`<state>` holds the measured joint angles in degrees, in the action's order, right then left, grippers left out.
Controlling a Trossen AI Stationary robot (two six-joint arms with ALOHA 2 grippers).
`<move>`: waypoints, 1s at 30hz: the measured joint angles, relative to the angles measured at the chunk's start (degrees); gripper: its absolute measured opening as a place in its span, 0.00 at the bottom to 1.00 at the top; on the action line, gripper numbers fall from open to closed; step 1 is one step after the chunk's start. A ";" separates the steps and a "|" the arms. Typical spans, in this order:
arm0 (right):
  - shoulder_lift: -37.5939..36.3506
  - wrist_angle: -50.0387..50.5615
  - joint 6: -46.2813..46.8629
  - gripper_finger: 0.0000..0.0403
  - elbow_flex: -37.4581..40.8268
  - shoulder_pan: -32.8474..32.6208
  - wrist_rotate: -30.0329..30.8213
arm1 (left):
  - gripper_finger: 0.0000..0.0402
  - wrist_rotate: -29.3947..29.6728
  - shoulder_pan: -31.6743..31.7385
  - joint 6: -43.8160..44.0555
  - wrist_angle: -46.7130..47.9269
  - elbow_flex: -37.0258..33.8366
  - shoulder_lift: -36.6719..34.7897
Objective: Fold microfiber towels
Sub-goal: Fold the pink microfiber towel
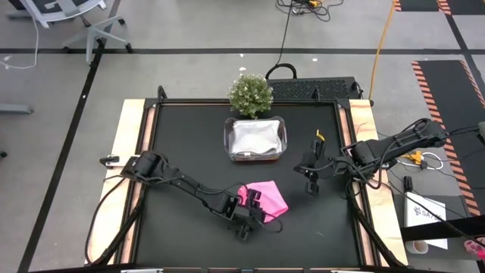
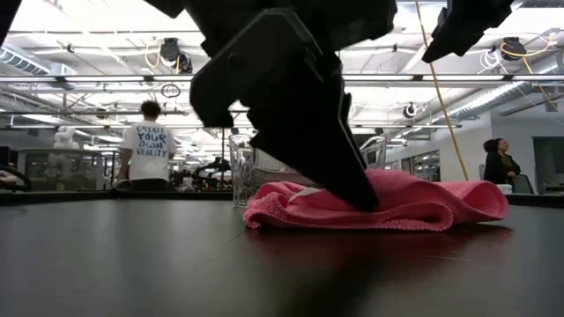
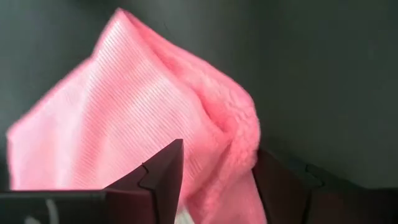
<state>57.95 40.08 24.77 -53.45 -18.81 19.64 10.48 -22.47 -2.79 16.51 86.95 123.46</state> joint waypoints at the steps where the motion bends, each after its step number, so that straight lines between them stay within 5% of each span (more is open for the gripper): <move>1: 0.00 0.01 -0.02 0.00 0.00 0.00 -0.12 | 0.48 0.00 -0.04 0.43 0.06 -0.01 0.43; 11: 0.00 0.05 -0.41 0.00 0.00 0.00 -0.19 | 0.45 0.11 0.03 9.01 -0.03 0.92 0.62; 21: 0.00 0.05 -0.41 0.00 0.00 0.00 -0.24 | 0.04 0.04 0.10 11.37 9.45 4.54 0.46; 30: 0.00 0.03 -0.59 0.00 0.00 0.00 -0.24 | 0.01 2.11 0.32 11.67 21.90 11.06 0.08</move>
<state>57.95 40.12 24.19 -53.45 -18.81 19.40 12.59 -22.15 8.89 38.41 98.01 123.54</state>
